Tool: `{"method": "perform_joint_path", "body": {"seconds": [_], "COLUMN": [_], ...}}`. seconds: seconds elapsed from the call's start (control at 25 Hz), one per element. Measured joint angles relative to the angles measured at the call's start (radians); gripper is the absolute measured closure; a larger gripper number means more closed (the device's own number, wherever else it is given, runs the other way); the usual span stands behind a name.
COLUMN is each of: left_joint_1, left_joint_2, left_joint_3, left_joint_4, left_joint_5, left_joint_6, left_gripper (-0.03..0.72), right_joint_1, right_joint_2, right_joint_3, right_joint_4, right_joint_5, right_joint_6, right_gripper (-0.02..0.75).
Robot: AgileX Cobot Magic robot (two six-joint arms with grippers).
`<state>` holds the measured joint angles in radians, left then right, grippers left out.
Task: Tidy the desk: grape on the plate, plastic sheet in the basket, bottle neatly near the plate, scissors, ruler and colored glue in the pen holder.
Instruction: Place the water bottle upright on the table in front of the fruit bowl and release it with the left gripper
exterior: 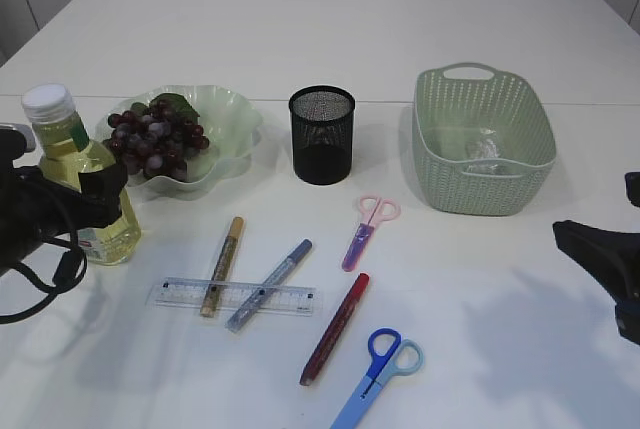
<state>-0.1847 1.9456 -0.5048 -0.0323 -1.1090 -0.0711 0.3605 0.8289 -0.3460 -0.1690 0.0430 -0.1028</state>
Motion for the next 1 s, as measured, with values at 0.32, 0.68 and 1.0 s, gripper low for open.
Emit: {"method": "perform_joint_path", "body": {"seconds": [0.32,0.68,1.0], "left_joint_1": [0.0,0.0,0.0], "left_joint_2": [-0.049,-0.134,-0.227], "left_joint_3": [0.0,0.0,0.0], "left_joint_4": [-0.004,0.013,0.019], "left_joint_5": [-0.001,-0.021,-0.03], "left_joint_6": [0.0,0.0,0.0], "left_gripper": [0.129,0.132,0.142], "right_joint_1": [0.0,0.0,0.0], "right_joint_2": [0.0,0.0,0.0], "right_joint_3": [0.0,0.0,0.0], "right_joint_4": [0.0,0.0,0.0], "right_joint_5": [0.0,0.0,0.0], "right_joint_6": [0.0,0.0,0.0], "right_gripper": [0.155,0.155,0.155]}}
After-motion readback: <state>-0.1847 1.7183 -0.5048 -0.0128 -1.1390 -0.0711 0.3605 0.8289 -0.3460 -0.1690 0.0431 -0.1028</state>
